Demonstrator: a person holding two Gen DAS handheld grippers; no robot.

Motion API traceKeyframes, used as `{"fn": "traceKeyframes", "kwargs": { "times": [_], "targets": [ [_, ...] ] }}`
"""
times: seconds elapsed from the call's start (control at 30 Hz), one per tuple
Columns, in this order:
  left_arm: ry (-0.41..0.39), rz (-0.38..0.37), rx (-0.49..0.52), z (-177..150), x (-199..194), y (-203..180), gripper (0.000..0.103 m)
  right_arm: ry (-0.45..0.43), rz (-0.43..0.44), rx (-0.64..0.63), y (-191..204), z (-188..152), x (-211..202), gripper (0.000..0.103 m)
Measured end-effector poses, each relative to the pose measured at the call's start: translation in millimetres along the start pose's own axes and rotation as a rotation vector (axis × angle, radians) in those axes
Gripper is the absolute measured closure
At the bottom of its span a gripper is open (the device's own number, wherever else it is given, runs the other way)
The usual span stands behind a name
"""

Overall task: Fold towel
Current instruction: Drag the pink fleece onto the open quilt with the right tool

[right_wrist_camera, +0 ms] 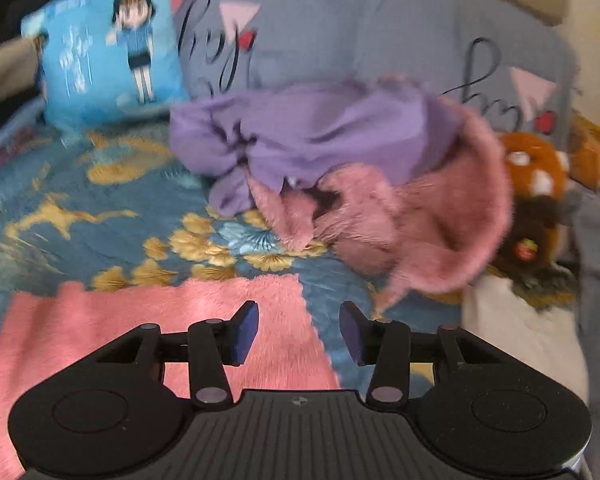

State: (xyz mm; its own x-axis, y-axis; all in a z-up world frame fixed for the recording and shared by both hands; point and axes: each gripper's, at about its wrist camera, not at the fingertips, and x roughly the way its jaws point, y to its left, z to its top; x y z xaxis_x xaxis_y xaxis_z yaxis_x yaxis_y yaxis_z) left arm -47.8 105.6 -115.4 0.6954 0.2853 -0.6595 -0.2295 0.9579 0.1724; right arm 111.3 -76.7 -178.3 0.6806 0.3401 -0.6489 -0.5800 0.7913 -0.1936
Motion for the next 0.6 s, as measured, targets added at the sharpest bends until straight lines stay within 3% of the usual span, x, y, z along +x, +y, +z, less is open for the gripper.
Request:
{"fn": "traceKeyframes", "kwargs": {
  "times": [0.17, 0.2, 0.23, 0.27, 0.3, 0.5, 0.6],
  "targets": [
    [-0.005, 0.007, 0.004, 2, 0, 0, 0.000, 0.125, 0.039, 0.032, -6, 5, 43, 0.062],
    [-0.006, 0.006, 0.004, 2, 0, 0, 0.000, 0.136, 0.061, 0.043, -8, 5, 46, 0.067],
    [-0.006, 0.002, 0.001, 3, 0, 1, 0.000, 0.146, 0.083, 0.054, -10, 5, 50, 0.088],
    [-0.005, -0.004, -0.003, 3, 0, 1, 0.000, 0.154, 0.103, 0.059, -10, 6, 50, 0.099],
    [-0.004, -0.010, -0.008, 3, 0, 2, 0.000, 0.159, 0.121, 0.060, -8, 7, 47, 0.099],
    [0.013, -0.044, -0.031, 3, 3, 4, 0.000, 0.026, 0.212, 0.014, 9, 9, -6, 0.100],
    [0.023, -0.129, -0.030, 1, 1, 3, 0.000, -0.069, 0.260, -0.034, 27, 5, -49, 0.100]
  ]
}}
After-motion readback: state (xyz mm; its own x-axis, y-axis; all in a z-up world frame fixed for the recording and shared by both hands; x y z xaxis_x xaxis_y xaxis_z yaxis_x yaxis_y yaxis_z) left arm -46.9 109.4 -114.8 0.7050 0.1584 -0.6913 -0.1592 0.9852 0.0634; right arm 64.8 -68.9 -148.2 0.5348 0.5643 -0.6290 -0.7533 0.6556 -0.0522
